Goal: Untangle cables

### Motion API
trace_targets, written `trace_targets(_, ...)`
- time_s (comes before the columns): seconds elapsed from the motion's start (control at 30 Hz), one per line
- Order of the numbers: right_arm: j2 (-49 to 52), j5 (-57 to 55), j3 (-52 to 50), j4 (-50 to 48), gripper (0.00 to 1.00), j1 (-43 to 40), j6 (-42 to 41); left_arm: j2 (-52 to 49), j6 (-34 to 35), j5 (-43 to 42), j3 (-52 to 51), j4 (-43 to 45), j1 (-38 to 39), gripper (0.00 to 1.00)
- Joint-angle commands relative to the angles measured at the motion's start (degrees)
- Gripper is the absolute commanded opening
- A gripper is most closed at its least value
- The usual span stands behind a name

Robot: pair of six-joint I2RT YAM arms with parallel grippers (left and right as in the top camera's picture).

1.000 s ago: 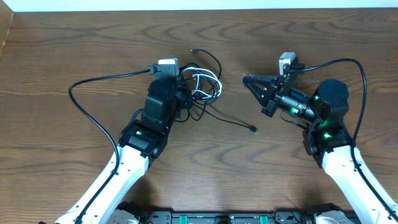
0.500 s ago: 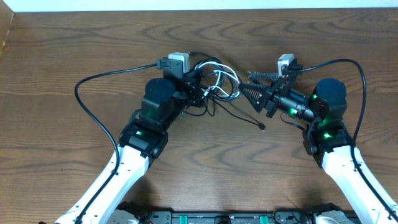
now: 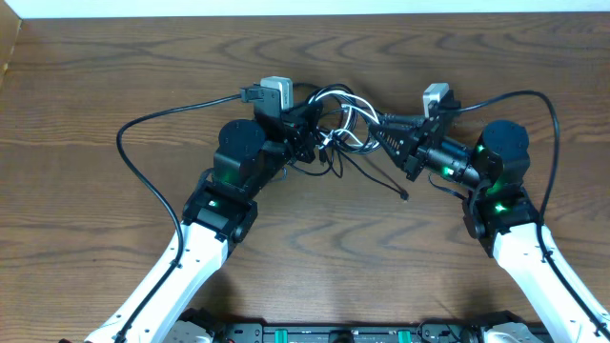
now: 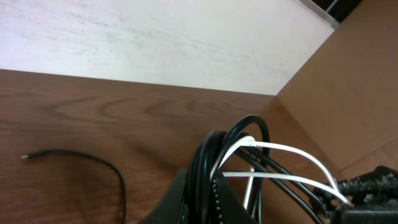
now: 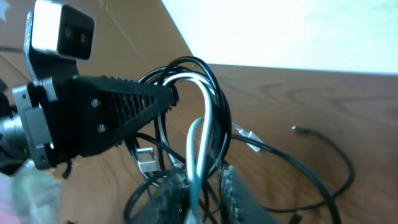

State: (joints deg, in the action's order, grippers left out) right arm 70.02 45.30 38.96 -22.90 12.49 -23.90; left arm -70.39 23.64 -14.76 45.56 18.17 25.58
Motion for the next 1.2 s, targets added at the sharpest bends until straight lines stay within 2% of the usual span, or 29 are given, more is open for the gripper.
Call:
trace_targets(0.0,-0.2,-0.2,0.8,0.0,0.01,0.3,0.9,0.2,0.7,-1.2,0.8,0.6,-0.1,0.08)
trace_targets(0.1,-0.3,-0.2,0.8,-0.1,0.01,0.3,0.8,0.2,0.4,0.2,0.8,0.2,-0.1,0.08)
trace_targets(0.17,-0.3,-0.2,0.8,-0.1,0.01,0.3,0.5,0.2,0.4,4.2,0.8,-1.6,-0.1,0.08)
trace_targets(0.2,-0.3,-0.1,0.8,-0.4,0.01,0.3,-0.4,0.0,0.5,9.7,0.8,-4.2,-0.1,0.08)
trace_targets(0.3,-0.3,0.8,0.8,-2.1,0.01,0.3,-2.3,0.0,0.5,19.3,0.8,-9.1,-0.1,0.08)
trace_targets(0.4,-0.3,3.6,0.8,-4.9,0.01,0.3,-2.4,0.0,0.5,26.9,0.8,-13.1,-0.1,0.08)
trace_targets(0.47,-0.3,3.9,0.8,-5.2,0.01,0.3,-2.4,0.0,0.5,29.2,0.8,-14.7,-0.1,0.08)
trace_targets(0.63,-0.3,2.6,0.8,-3.8,0.01,0.2,-2.1,0.0,0.8,29.0,0.8,-14.9,-0.1,0.08)
trace_targets(0.73,-0.3,2.6,0.8,-3.4,0.03,0.2,-1.2,0.0,0.9,25.7,0.8,-14.2,-0.1,0.08)
trace_targets(0.8,-0.3,2.6,0.8,-3.0,0.13,0.2,-0.2,0.0,0.9,22.3,0.8,-13.5,-0.1,0.08)
trace_targets(0.87,-0.3,2.6,0.8,-2.6,0.30,0.2,0.6,0.0,0.6,19.2,0.8,-12.6,-0.1,0.08)
trace_targets(1.03,-0.3,2.7,0.8,-2.6,0.55,0.7,0.9,0.0,0.6,15.8,0.8,-11.2,-0.1,0.08)
trace_targets(1.1,-0.3,3.0,0.8,-2.5,0.57,0.9,1.8,0.0,0.7,13.6,0.8,-10.7,-0.1,0.08)
trace_targets(1.17,-0.3,2.8,0.8,-1.9,0.46,1.4,3.9,0.0,0.7,10.8,0.8,-8.7,-0.1,0.08)
